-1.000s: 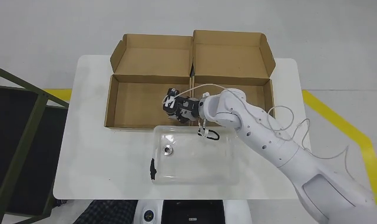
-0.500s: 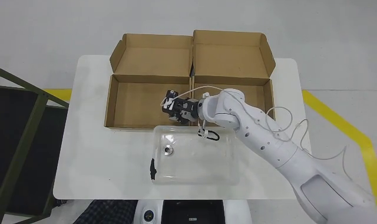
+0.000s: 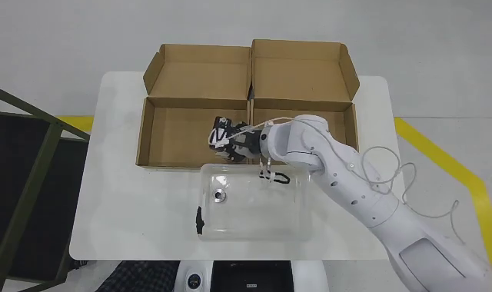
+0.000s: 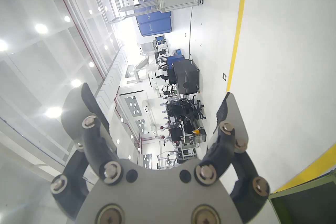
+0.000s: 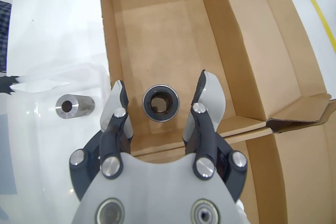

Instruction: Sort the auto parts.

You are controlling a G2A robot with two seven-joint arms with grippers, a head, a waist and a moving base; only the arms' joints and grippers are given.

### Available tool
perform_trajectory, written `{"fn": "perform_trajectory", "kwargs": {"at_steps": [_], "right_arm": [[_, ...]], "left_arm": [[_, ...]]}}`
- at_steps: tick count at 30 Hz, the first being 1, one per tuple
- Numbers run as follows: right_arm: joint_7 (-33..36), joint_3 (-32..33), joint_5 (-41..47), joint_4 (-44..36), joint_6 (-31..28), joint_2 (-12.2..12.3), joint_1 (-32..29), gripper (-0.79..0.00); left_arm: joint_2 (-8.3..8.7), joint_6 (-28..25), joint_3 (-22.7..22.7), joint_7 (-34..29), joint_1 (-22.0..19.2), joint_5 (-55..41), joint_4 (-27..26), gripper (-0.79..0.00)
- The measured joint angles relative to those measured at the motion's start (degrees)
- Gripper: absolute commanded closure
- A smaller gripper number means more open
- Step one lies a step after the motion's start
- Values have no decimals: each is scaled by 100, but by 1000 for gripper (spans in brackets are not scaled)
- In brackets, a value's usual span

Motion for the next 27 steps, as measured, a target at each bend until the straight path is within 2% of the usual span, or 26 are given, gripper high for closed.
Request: {"fn": "perform_trajectory", "kwargs": {"at_steps": [4, 10, 19, 27], "right_arm": [[145, 111, -160, -610, -127, 98, -348, -653], [153, 225, -418, -1220, -234, 225, -925, -736], [73, 201, -1051, -1732, -429, 375, -1705, -736], [-71, -11, -1516, -1575, -426, 366, -1860, -720]], "left_arm": [[0, 0, 0, 0, 0, 0, 0, -785], [0, 0, 0, 0, 0, 0, 0, -785], [0, 0, 0, 0, 0, 0, 0, -785], [0, 0, 0, 0, 0, 0, 0, -785]]}}
